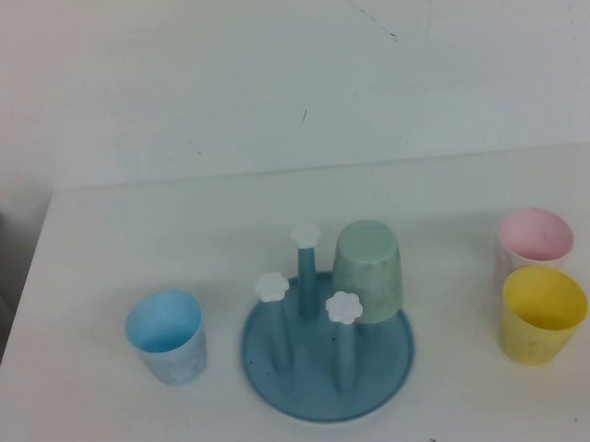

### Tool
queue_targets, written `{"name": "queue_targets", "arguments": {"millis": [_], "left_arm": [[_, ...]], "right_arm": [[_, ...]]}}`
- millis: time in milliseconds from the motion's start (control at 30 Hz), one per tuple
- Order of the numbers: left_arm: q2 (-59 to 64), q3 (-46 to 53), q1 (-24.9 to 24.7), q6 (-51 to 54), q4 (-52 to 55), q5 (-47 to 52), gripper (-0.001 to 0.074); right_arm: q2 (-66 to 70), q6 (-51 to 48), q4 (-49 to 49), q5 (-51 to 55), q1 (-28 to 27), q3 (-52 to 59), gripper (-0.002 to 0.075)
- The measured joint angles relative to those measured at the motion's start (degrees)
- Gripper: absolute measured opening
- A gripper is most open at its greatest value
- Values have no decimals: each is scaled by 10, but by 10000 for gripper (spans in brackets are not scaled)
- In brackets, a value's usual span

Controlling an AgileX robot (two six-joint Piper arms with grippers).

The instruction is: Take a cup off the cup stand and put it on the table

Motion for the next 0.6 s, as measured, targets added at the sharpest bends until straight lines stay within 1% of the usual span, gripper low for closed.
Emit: {"name": "queue_targets", "arguments": {"millis": [600], "left_arm": [[-1,1,0,0,0,11,-1]], "right_arm": [[-1,1,-1,-1,0,0,-1]]}}
